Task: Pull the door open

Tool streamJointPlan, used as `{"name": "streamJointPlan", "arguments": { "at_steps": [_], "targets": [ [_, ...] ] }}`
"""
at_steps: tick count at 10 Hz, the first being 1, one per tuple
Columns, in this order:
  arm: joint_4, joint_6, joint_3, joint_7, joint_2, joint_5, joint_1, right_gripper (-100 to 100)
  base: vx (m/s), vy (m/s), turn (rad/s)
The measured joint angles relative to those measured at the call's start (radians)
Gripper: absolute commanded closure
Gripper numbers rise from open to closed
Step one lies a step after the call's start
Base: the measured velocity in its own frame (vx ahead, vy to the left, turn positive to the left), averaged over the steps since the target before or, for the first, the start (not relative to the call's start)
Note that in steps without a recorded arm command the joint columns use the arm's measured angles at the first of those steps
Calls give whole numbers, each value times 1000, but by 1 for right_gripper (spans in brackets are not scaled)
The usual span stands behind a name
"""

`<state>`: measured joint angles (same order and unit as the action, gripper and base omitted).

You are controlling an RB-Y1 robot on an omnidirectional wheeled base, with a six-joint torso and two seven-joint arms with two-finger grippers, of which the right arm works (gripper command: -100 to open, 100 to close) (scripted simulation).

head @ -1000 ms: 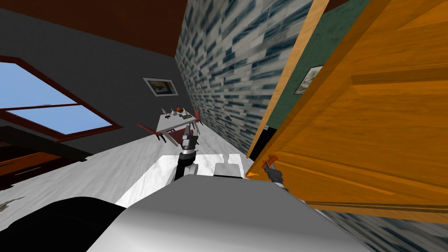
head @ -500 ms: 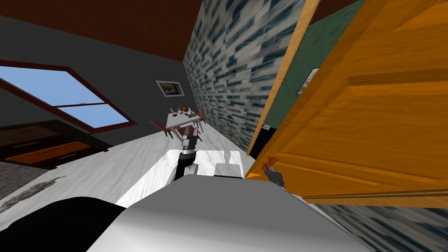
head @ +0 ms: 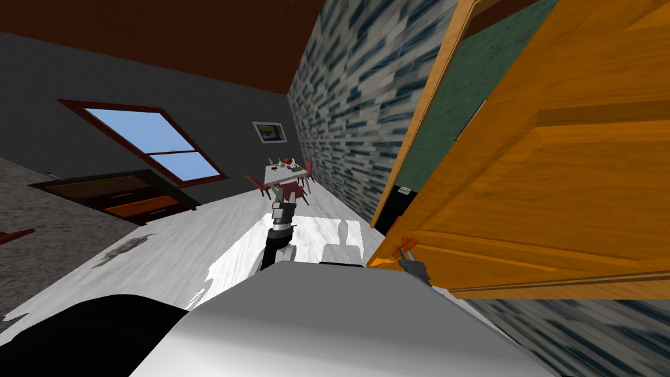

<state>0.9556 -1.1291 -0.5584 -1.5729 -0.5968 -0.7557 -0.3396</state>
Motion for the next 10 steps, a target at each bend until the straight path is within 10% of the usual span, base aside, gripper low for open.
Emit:
{"name": "streamJointPlan", "arguments": {
  "at_steps": [10],
  "targets": [
    [-50, -67, -55, -60, -36, 26, 0, 100, -199, -43, 129]
  ]
}}
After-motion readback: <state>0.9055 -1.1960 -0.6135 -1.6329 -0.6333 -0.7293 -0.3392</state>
